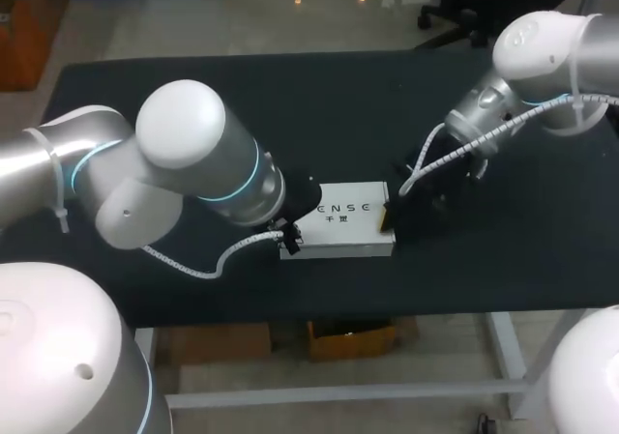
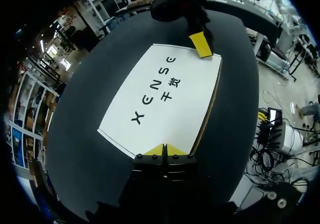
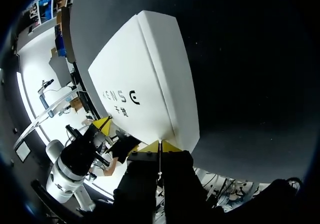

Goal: Assemble the packaging by folding the flat box into shape, placing the metal phone stand inside, and closing the box properly

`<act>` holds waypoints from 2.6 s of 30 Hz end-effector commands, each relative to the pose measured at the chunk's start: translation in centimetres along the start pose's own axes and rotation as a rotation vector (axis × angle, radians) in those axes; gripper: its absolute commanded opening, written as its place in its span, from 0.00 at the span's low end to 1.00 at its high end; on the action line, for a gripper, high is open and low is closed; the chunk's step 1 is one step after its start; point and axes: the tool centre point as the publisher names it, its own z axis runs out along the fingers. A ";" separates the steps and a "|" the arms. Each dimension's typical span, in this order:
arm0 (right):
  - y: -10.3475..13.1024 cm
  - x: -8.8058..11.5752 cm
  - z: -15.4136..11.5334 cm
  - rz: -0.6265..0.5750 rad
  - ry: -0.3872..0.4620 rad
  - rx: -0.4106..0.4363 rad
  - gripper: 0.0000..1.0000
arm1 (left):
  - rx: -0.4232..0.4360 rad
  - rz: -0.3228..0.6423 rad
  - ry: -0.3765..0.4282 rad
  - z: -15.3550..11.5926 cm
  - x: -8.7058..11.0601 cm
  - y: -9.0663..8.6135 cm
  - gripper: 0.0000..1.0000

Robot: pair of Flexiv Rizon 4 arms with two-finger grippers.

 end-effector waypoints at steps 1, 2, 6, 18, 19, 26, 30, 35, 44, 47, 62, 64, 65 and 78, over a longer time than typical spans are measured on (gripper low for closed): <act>-1.8 0.8 -0.8 -0.015 -0.023 -0.061 0.00 | -0.003 0.000 -0.019 -0.5 0.6 -0.2 0.00; -2.0 1.0 -1.0 -0.023 -0.031 -0.074 0.00 | -0.003 0.004 -0.022 -0.7 0.6 -0.3 0.00; -2.2 1.2 -1.0 -0.025 -0.051 -0.092 0.00 | -0.004 0.013 -0.027 -0.9 0.8 -0.5 0.00; -1.0 -0.1 0.2 0.002 -0.042 -0.055 0.00 | -0.030 0.007 -0.017 0.2 0.6 -0.3 0.00; -0.9 -0.2 0.2 0.003 -0.042 -0.054 0.00 | -0.033 0.004 -0.015 0.4 0.6 -0.2 0.00; -0.6 -0.6 0.5 0.020 -0.040 -0.041 0.00 | -0.037 -0.015 0.000 1.0 0.4 0.3 0.00; -1.0 -0.4 0.1 0.014 -0.035 -0.053 0.00 | -0.028 -0.016 -0.013 0.2 0.6 0.3 0.00; -1.8 0.3 -1.0 -0.015 -0.030 -0.092 0.00 | -0.013 -0.003 -0.047 -1.6 0.8 -0.4 0.00; -2.6 0.9 -4.4 -0.084 -0.012 -0.188 0.00 | -0.019 -0.011 -0.049 -3.8 1.2 -2.1 0.29; -2.6 0.9 -6.0 -0.145 -0.008 -0.218 0.01 | -0.032 -0.026 -0.037 -4.4 1.4 -2.5 0.95; -2.3 1.1 -13.5 -0.567 -0.056 -0.409 1.00 | -0.106 -0.122 0.078 -6.7 5.3 -3.3 1.00; -2.2 1.2 -14.4 -0.604 -0.060 -0.434 1.00 | -0.121 -0.160 0.090 -6.8 5.7 -3.1 1.00; -2.3 1.2 -14.7 -0.623 -0.065 -0.448 1.00 | -0.124 -0.165 0.103 -6.8 5.9 -3.1 1.00; -2.5 1.6 -16.0 -0.702 -0.120 -0.481 1.00 | -0.247 -0.243 0.190 -6.0 6.7 -2.7 1.00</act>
